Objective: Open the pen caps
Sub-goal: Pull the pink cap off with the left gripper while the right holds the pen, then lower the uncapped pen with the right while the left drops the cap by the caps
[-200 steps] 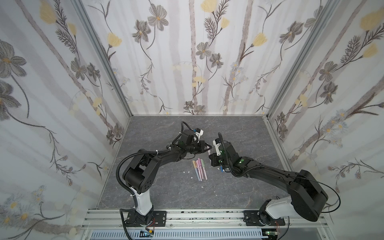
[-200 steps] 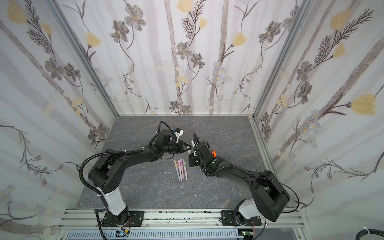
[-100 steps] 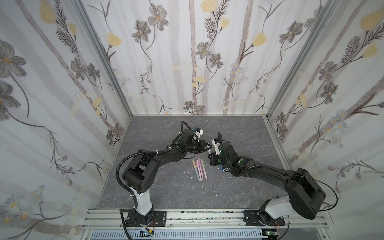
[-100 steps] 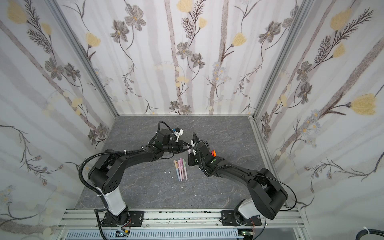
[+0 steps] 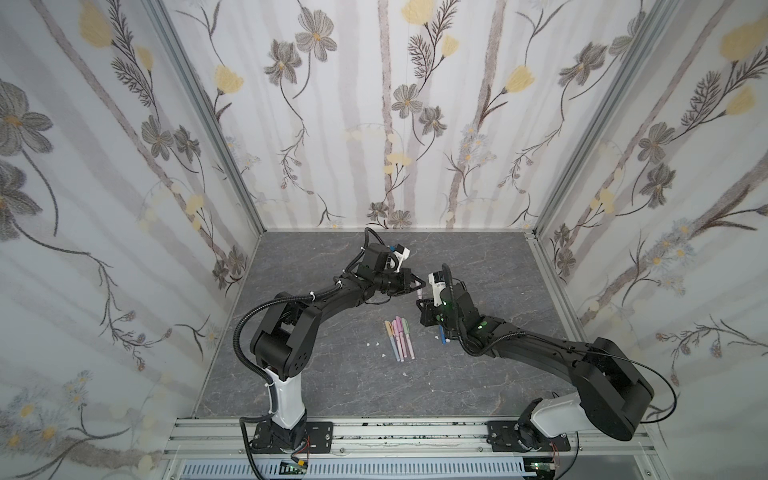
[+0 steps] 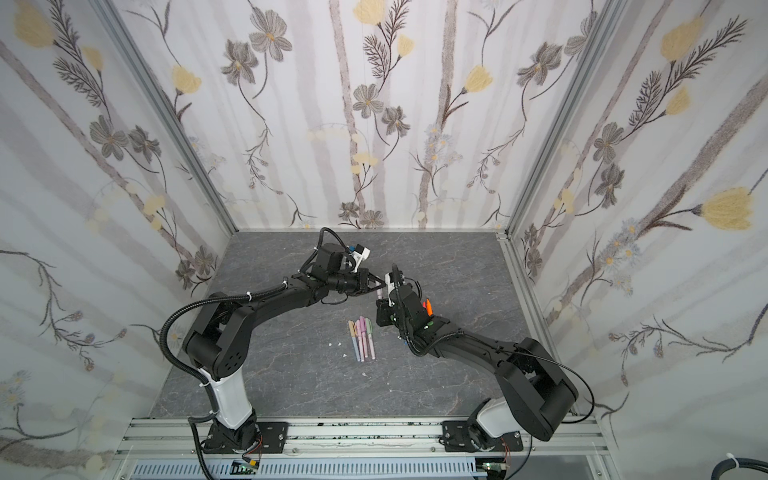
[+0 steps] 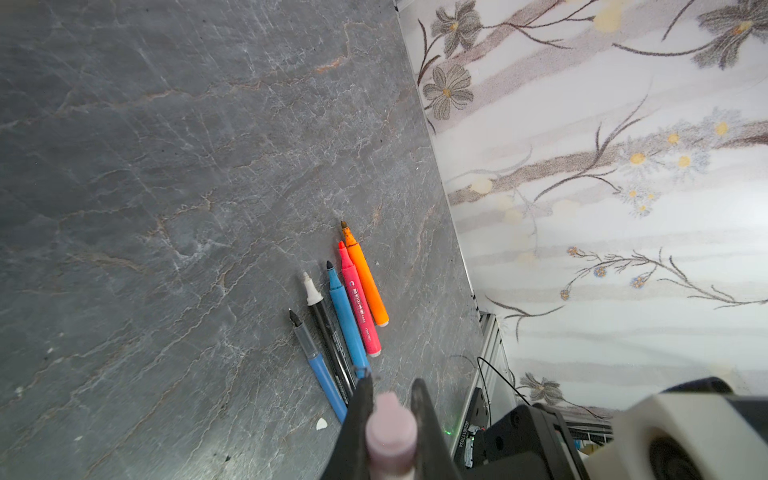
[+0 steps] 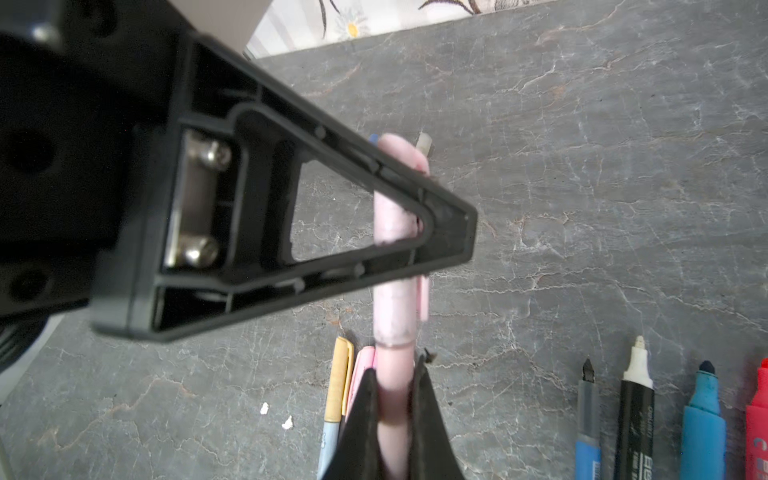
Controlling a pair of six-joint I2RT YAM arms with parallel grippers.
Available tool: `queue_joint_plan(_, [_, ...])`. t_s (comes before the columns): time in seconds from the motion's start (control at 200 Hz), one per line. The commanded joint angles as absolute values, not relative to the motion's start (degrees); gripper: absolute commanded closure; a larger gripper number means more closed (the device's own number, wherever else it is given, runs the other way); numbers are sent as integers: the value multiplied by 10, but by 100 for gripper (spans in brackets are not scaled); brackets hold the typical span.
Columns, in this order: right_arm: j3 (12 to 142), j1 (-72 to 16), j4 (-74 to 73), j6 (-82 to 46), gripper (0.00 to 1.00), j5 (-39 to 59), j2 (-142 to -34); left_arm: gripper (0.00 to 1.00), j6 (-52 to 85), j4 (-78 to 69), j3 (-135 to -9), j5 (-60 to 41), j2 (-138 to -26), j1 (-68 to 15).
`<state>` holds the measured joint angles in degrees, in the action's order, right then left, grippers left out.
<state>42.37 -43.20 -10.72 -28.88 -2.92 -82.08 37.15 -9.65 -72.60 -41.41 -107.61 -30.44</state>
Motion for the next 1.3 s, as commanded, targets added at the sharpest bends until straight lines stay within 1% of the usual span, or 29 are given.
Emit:
queue_joint_plan(0.0, [405,-442,-48,-297,100,-9,-817,100,352,-116,-767,-367,-1089,-284])
queue_joint_plan(0.18, [385,-453,-56,-307,100,-10,-816,100,336,-83,-814,-359,-1113,-254])
queue_joint_plan(0.275, [383,-454,-44,-315,100,-27,-824,100,318,-59,-825,-348,-1115,-233])
queue_joint_plan(0.485, [419,-454,22,-322,100,-103,-880,100,281,-18,-796,-326,-1101,-159])
queue_joint_plan(0.609, [457,-448,50,-326,100,-124,-910,100,244,26,-789,-300,-1102,-123])
queue_joint_plan(0.629, [461,-448,52,-325,100,-126,-929,100,239,33,-788,-297,-1102,-117])
queue_joint_plan(0.774, [480,-443,64,-324,100,-140,-959,100,228,37,-775,-284,-1106,-95])
queue_joint_plan(0.929, [503,-440,91,-316,100,-167,-986,100,235,22,-767,-293,-1117,-90])
queue_joint_plan(1.029, [507,-440,98,-313,97,-179,-991,100,236,17,-764,-295,-1120,-89])
queue_joint_plan(1.299, [509,-439,111,-309,84,-194,-982,100,239,6,-758,-299,-1127,-87])
